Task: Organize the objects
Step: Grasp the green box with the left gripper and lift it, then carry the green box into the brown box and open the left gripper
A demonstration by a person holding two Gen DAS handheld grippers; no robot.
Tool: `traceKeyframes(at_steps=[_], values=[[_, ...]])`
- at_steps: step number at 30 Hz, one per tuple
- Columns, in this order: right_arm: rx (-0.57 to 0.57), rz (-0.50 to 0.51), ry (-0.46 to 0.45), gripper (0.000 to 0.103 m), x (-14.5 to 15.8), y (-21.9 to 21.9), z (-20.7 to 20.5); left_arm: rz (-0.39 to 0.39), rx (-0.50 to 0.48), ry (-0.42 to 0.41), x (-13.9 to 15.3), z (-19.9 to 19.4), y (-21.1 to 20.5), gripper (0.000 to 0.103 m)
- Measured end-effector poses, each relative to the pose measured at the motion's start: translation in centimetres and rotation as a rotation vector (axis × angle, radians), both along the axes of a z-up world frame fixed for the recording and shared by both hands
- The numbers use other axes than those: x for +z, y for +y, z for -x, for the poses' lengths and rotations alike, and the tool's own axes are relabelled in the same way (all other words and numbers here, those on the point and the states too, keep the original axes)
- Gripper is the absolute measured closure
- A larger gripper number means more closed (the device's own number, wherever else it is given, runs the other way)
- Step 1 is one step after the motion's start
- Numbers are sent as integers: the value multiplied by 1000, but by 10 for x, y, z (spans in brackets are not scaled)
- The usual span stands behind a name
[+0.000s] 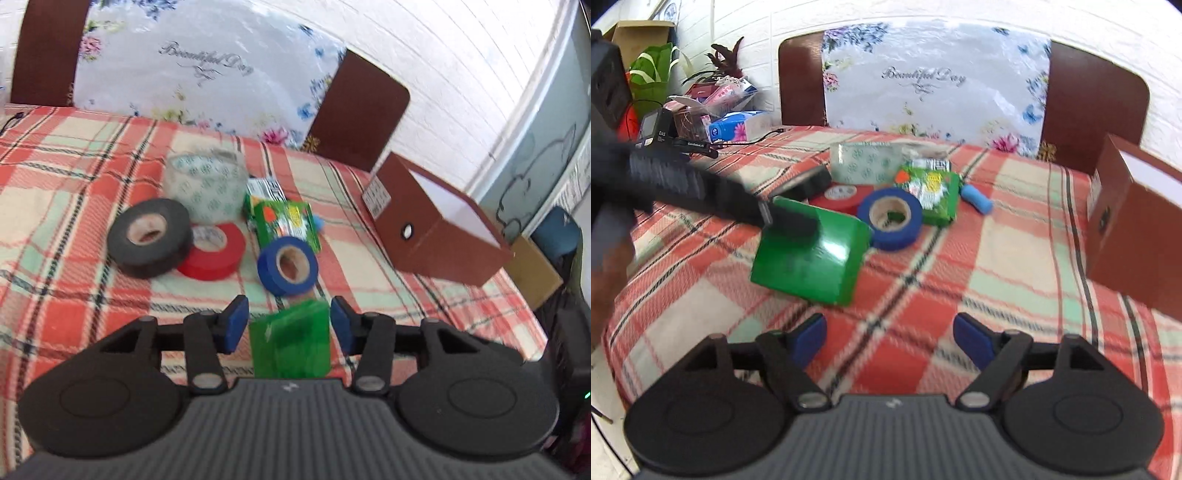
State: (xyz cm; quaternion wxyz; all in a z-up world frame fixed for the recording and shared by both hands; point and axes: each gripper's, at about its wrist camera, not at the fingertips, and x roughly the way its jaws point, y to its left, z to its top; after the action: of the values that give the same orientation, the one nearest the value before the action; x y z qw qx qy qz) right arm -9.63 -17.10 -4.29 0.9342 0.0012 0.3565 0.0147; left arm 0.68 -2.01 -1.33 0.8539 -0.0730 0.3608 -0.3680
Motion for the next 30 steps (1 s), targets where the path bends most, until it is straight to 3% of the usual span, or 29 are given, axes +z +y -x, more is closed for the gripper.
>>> traceKeyframes(at_steps=[3, 6, 9, 12, 14, 16, 18, 22, 30], values=[[8, -26, 10, 24, 0, 1, -8, -60, 54, 27, -3, -9, -4, 43], [57, -13, 13, 24, -2, 12, -19, -131, 82, 90, -15, -14, -9, 43], [130, 43, 13, 24, -7, 28, -32, -148, 67, 148, -30, -15, -12, 47], [194, 25, 13, 26, -13, 38, -49, -138, 48, 145, -33, -13, -17, 60], [214, 23, 10, 34, -11, 43, -54, -127, 40, 144, -24, -11, -22, 64], [192, 28, -5, 42, -5, 38, -51, -175, 33, 69, -9, -6, -36, 64], [143, -14, -29, 58, 3, 22, -45, -163, -11, 36, 7, -6, -51, 64], [-4, -57, -134, 59, 30, -28, -30, -110, -117, -34, 39, -5, -107, 64], [-342, 12, -342, 58, 75, -147, 9, -27, -319, -201, 85, 19, -257, 62]])
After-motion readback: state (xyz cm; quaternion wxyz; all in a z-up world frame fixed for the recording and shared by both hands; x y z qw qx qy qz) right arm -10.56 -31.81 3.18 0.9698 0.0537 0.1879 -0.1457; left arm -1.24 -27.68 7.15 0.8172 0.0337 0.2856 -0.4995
